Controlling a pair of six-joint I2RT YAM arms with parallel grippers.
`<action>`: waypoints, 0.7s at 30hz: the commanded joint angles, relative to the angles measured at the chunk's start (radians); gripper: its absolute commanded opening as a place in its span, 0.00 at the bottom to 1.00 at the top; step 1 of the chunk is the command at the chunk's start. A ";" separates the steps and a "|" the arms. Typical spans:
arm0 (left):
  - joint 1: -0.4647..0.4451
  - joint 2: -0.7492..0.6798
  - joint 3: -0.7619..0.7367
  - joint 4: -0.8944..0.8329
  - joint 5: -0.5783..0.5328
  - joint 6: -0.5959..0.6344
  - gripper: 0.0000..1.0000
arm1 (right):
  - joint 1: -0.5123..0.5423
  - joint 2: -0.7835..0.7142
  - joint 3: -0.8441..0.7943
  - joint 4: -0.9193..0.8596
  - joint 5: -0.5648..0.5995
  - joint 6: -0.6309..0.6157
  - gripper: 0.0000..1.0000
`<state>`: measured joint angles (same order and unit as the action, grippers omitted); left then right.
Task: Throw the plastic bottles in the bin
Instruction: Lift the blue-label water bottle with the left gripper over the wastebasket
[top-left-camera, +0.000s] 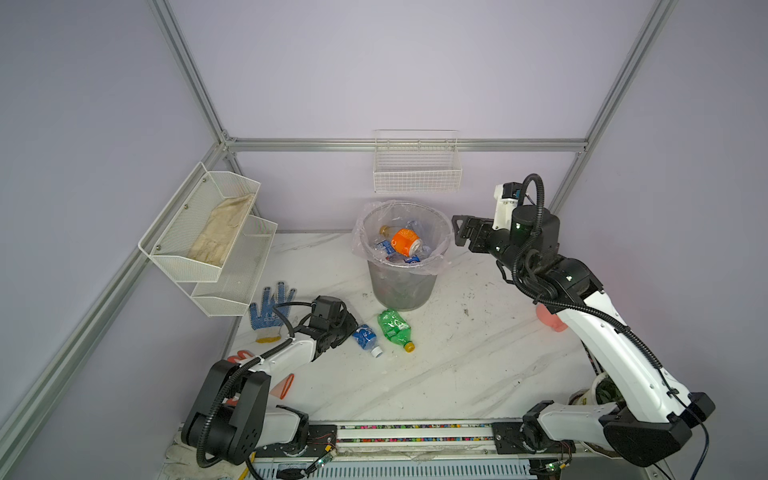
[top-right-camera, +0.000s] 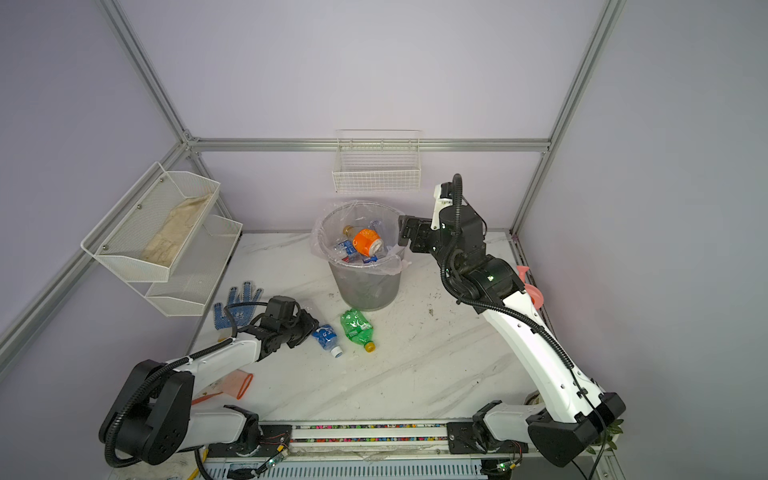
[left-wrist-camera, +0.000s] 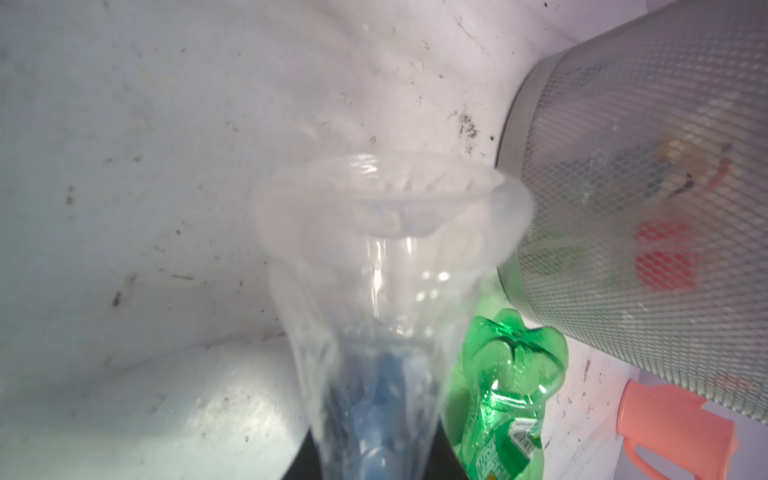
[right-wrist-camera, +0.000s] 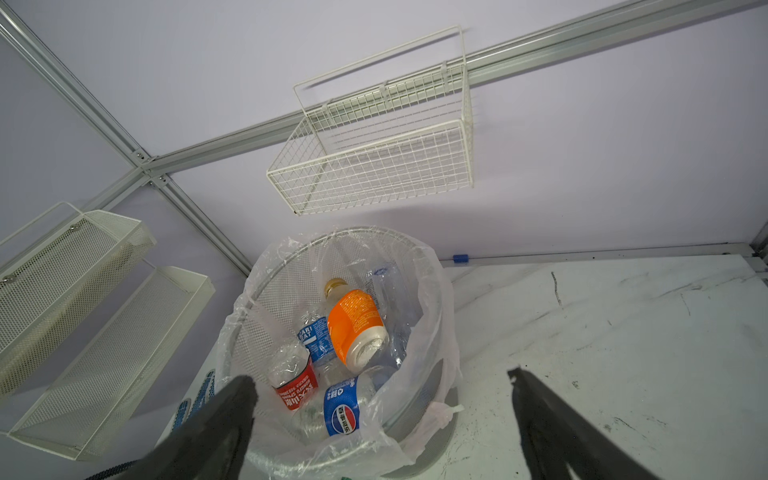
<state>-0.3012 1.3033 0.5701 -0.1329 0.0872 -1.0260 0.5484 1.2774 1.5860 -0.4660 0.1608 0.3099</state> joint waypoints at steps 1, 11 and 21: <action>0.006 -0.093 0.086 -0.147 -0.086 0.066 0.14 | -0.021 -0.033 -0.029 0.009 0.006 0.008 0.97; 0.006 -0.294 0.514 -0.329 -0.219 0.396 0.13 | -0.057 -0.070 -0.091 0.013 -0.027 0.020 0.97; -0.036 -0.155 1.005 -0.327 -0.186 0.642 0.14 | -0.063 -0.084 -0.113 0.008 -0.043 0.035 0.97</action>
<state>-0.3191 1.1168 1.4384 -0.4572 -0.1013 -0.5049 0.4915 1.2163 1.4853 -0.4633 0.1291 0.3317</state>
